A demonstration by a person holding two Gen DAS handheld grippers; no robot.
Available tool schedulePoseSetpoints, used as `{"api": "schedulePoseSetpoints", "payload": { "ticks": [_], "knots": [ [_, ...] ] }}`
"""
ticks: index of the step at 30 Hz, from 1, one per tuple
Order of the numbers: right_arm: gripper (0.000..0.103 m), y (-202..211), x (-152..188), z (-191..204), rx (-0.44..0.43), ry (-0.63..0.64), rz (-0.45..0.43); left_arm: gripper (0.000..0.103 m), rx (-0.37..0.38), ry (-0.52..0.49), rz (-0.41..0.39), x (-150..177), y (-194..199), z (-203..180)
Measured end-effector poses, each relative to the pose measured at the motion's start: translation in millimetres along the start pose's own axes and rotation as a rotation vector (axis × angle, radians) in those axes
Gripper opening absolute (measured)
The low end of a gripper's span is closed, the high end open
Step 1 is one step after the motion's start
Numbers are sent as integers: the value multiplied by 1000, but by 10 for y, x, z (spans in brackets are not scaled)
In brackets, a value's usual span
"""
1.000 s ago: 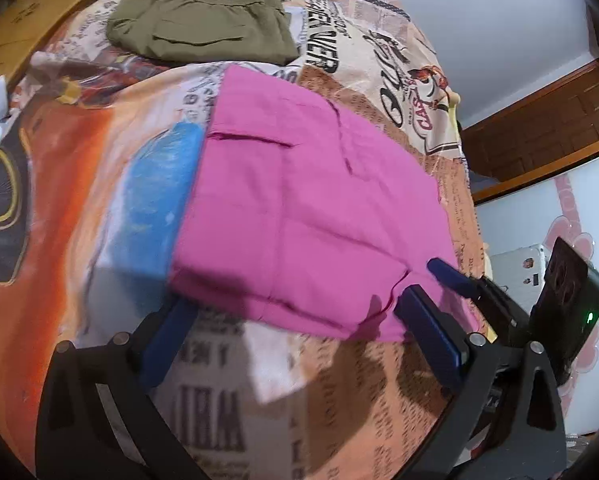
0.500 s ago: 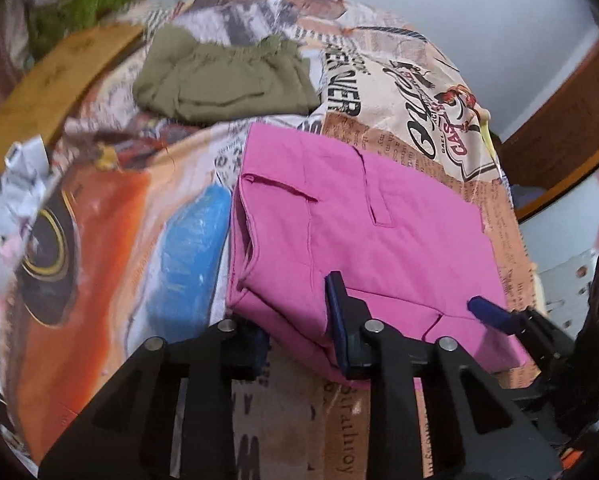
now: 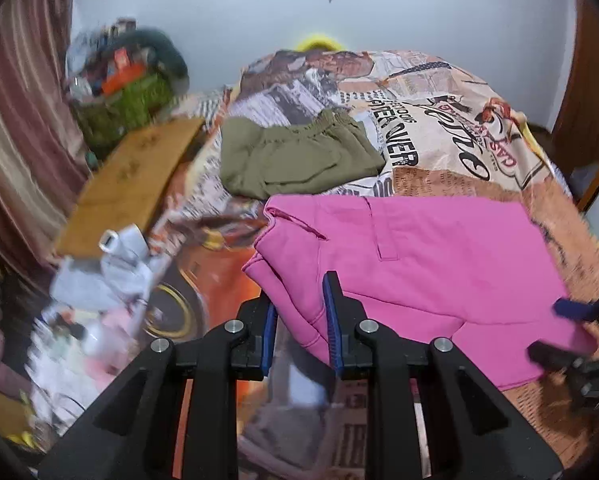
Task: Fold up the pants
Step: 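Lift the trouser edge with the left gripper and fold it over the rest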
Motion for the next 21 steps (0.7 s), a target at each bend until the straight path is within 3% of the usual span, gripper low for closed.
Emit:
{"api": "schedulePoseSetpoints", "payload": {
  "ticks": [4, 7, 21],
  "knots": [
    [76, 35, 31, -88, 17, -24, 2, 22, -36, -59, -69, -60, 130, -109],
    [76, 52, 58, -140, 22, -32, 2, 21, -22, -80, -115, -166, 242, -206],
    [76, 56, 81, -163, 20, -40, -7, 16, 190, -164, -203, -632, 631, -740]
  ]
}}
Point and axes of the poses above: each gripper's, at about its wrist camera, not at the fingertips, and y roughly against the way its jaws point, z to its left, x to its underside, the point moved 1 cm from there along -y, roughly the way its jaws point, and after that the axes turned 3 degrees about -y, right-handed, at the moved point
